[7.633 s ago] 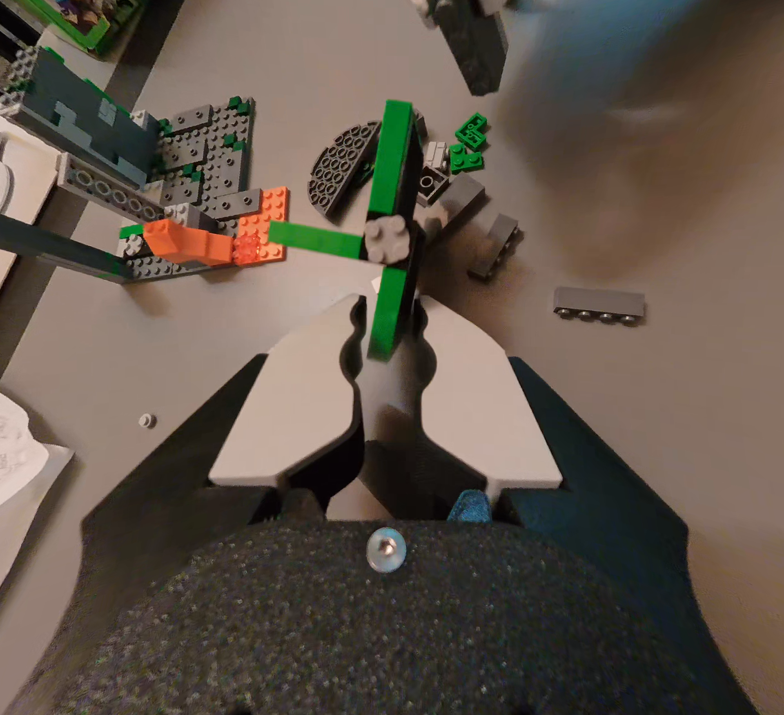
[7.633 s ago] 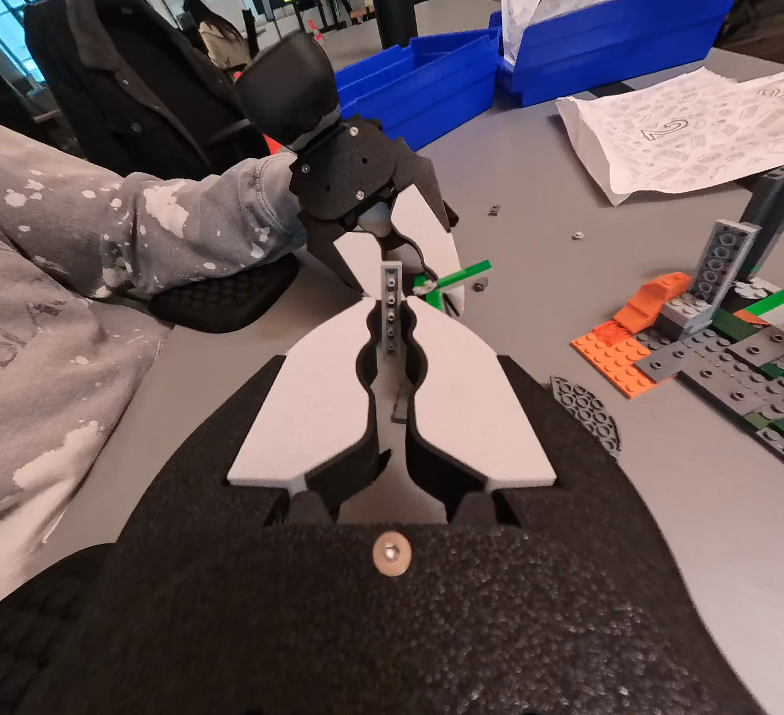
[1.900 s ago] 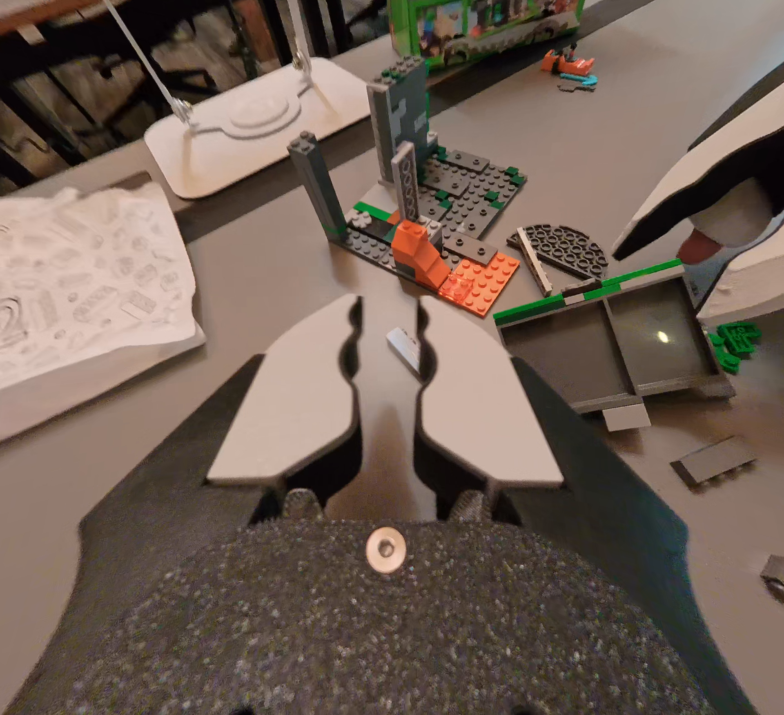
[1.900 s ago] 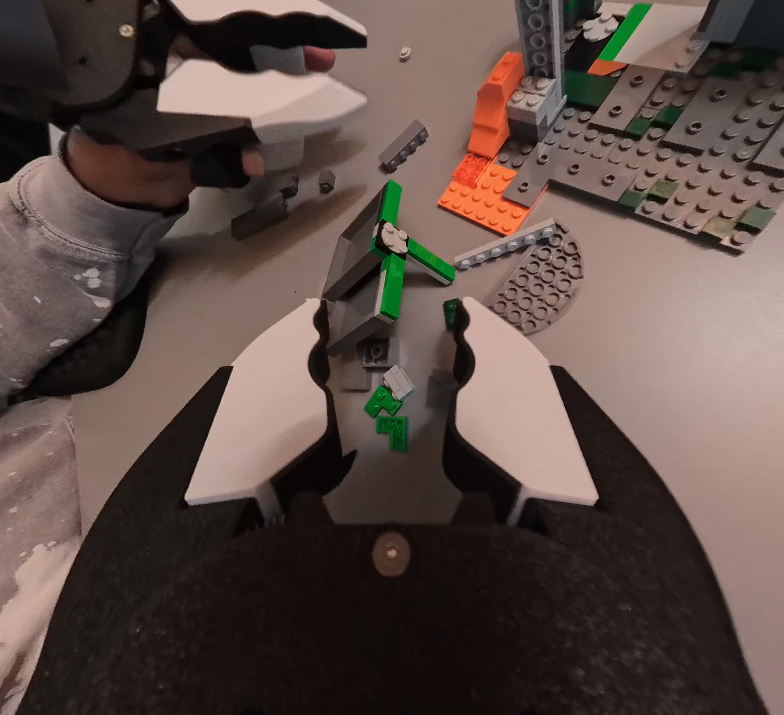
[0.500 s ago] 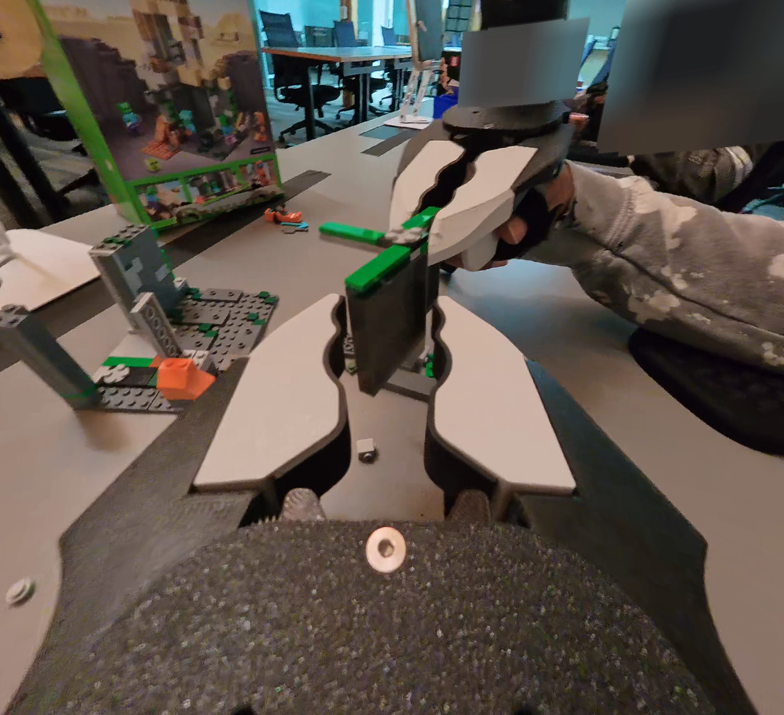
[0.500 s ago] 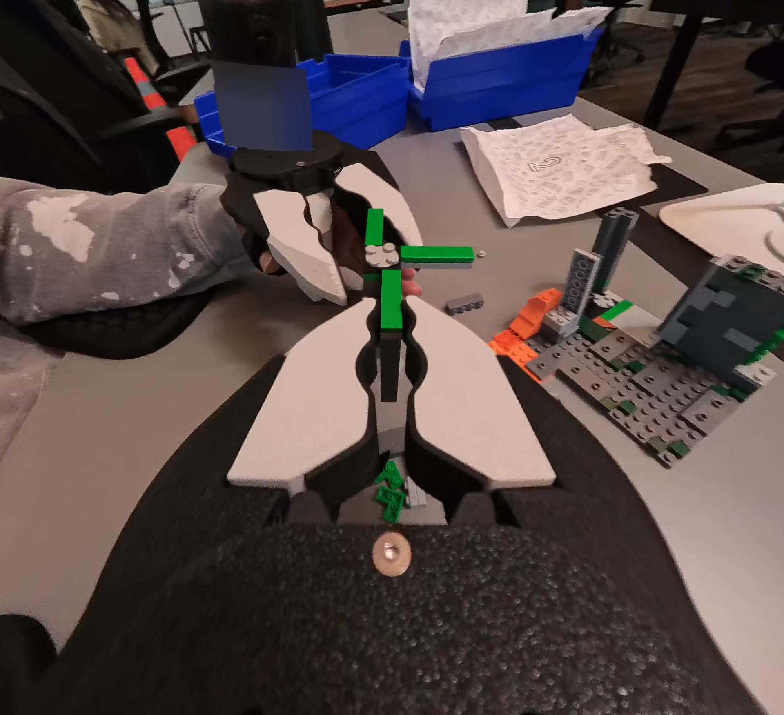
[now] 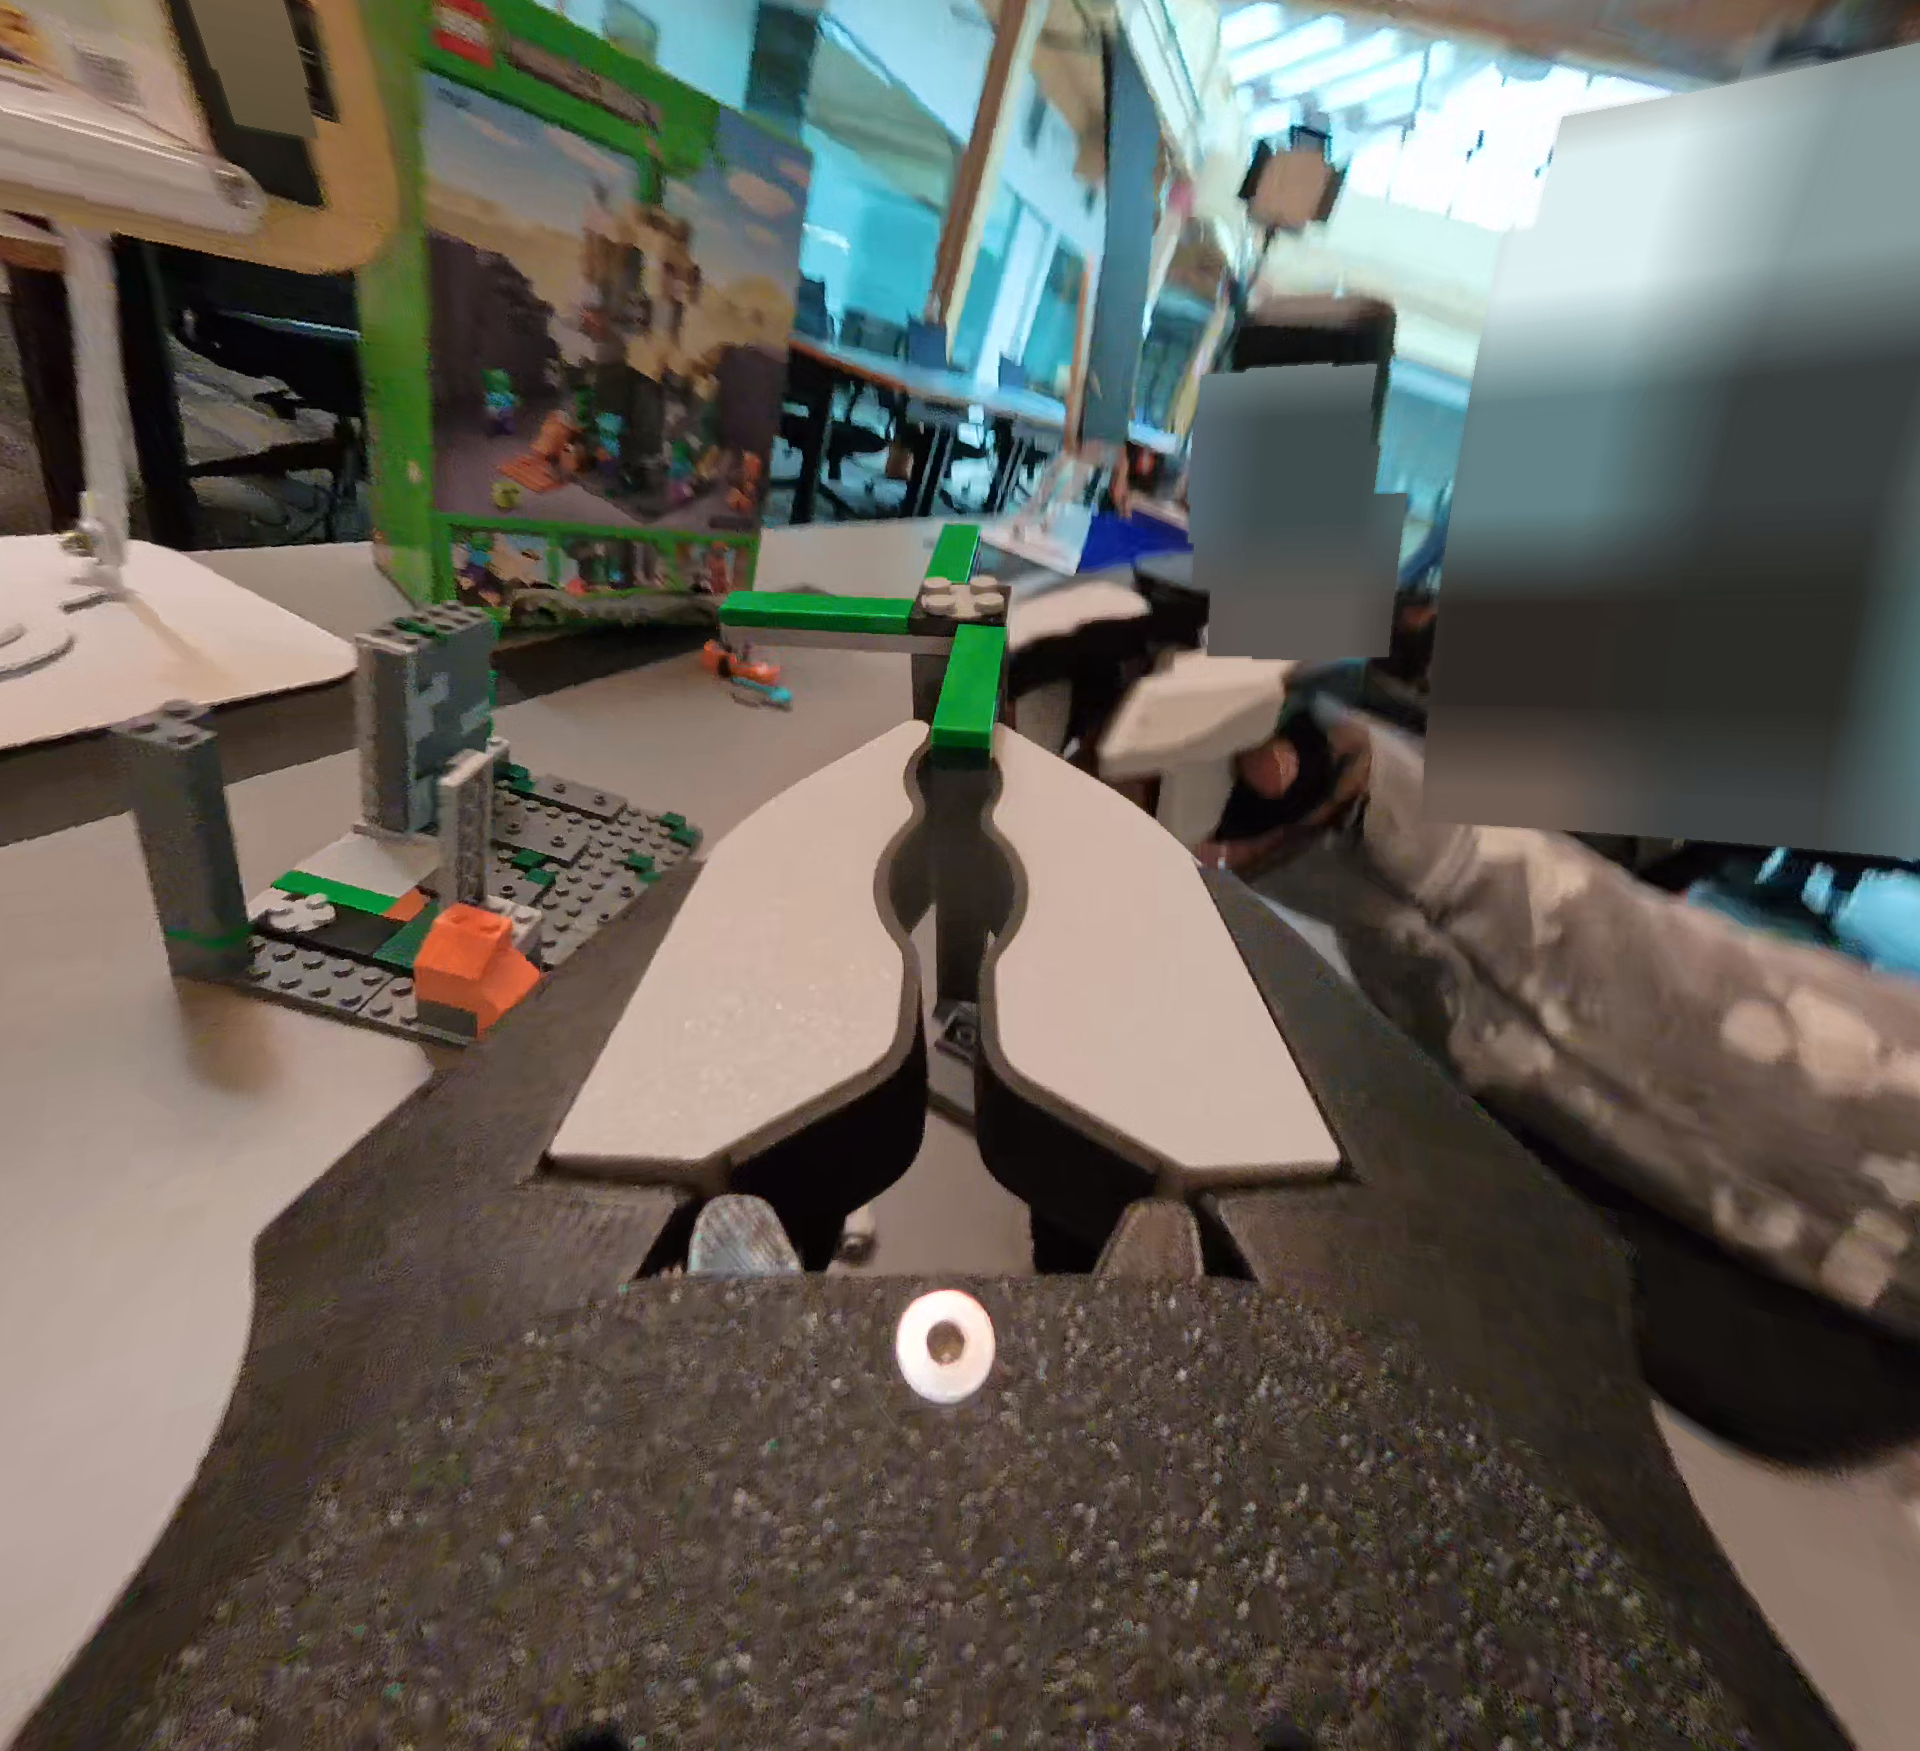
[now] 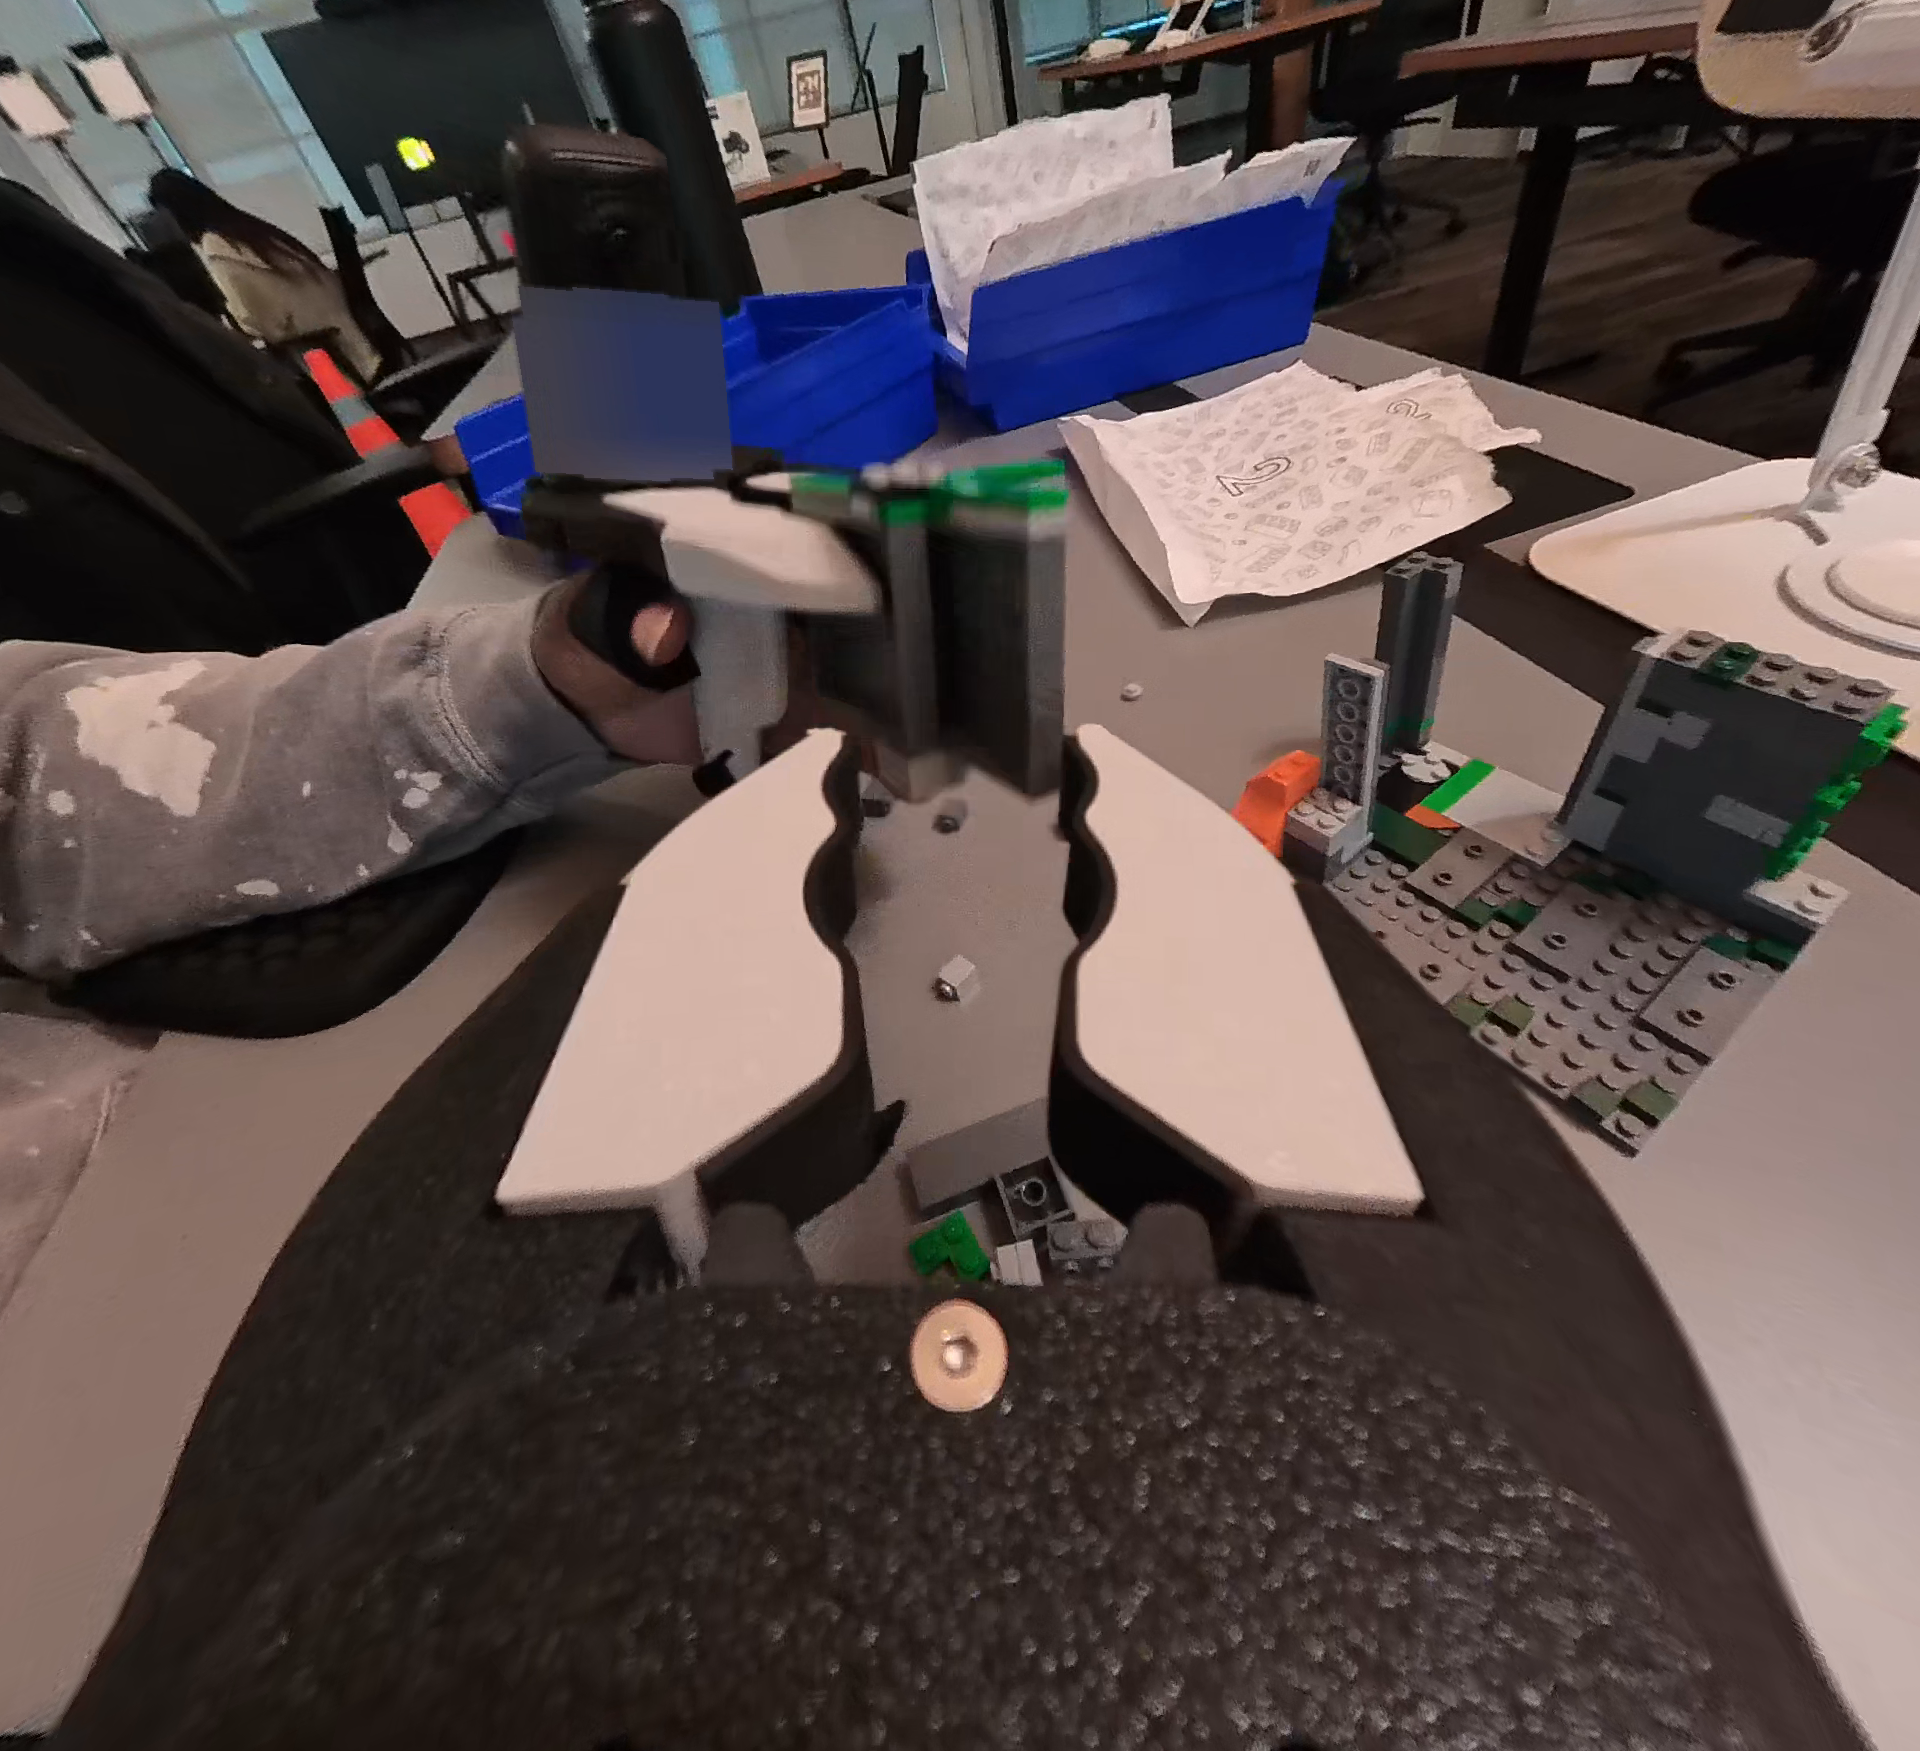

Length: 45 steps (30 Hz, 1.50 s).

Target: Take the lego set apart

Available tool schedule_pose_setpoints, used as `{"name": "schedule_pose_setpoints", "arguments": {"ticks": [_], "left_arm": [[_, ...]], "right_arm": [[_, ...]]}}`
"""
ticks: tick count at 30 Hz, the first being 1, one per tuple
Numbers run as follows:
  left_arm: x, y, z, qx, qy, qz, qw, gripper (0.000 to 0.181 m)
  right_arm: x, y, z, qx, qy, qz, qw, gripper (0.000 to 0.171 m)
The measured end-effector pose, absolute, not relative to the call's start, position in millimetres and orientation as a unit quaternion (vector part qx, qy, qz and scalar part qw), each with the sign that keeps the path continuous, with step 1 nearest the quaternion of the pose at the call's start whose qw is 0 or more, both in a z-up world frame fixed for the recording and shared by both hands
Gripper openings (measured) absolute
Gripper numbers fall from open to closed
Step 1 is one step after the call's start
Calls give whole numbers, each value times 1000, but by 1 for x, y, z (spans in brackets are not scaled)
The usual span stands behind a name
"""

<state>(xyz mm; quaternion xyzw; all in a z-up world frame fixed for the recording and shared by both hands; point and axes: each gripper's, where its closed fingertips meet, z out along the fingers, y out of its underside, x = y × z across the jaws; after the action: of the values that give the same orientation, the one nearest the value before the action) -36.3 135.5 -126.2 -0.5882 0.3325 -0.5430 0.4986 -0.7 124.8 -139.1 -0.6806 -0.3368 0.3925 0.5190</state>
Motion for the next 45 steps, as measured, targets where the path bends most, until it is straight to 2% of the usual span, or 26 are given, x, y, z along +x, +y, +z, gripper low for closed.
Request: {"name": "schedule_pose_setpoints", "arguments": {"ticks": [4, 7, 11, 12, 18, 25, 28, 34, 40, 45], "left_arm": [[-54, 156, -113, -586, 228, -596, 499, 4], [-58, 163, -113, -590, 174, -627, 478, 3], [-57, 170, -121, -604, 138, -627, 472, 3], [-56, 170, -122, -607, 132, -628, 470, 3], [-47, 171, -132, -640, 122, -597, 468, 4], [-47, 169, -136, -654, 139, -591, 452, 3], [-58, 178, -131, -653, 147, -562, 486, 3], [-77, 191, -139, -666, 193, -499, 521, 3], [-60, 179, -147, -666, 280, -431, 540, 3], [-52, 172, -156, -666, 331, -387, 545, 3]], "right_arm": [[-20, 126, -149, -691, -363, 352, 516, 40], [-39, 137, -157, -699, -383, 252, 549, 40], [-40, 157, -156, -709, -355, 111, 599, 29], [-39, 160, -156, -711, -347, 91, 605, 23], [-34, 167, -165, -742, -314, 32, 592, 18], [-32, 165, -170, -728, -375, -1, 574, 17], [-29, 161, -189, -712, -441, -25, 546, 17], [-34, 148, -194, -700, -476, 47, 531, 17], [-31, 123, -226, -732, -533, 79, 418, 17], [-33, 115, -236, -745, -539, 101, 380, 17]]}}
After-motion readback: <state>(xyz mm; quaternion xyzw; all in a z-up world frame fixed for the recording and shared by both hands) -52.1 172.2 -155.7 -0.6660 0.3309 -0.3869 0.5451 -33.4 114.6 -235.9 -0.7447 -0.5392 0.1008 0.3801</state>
